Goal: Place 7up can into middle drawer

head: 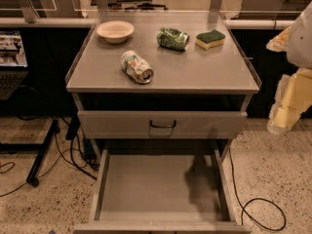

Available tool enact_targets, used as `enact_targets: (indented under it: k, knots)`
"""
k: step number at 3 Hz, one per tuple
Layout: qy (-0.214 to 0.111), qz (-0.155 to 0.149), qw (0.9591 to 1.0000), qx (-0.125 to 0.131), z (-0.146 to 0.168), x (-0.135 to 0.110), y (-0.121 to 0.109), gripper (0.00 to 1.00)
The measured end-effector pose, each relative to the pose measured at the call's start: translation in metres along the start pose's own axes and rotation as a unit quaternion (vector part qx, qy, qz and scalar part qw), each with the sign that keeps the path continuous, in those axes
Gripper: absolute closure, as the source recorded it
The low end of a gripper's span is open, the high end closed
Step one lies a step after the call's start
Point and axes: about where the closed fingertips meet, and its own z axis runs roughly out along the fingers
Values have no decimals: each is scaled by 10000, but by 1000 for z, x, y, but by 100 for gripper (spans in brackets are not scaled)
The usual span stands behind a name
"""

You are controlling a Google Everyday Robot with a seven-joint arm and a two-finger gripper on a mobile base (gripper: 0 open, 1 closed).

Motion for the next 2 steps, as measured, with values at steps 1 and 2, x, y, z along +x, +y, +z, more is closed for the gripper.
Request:
enact_targets:
  k: [1, 2]
  knots:
    - [-1, 0, 10000, 0, 0, 0, 0, 0]
    - [-497, 241, 9984, 129, 4, -15, -7, 0]
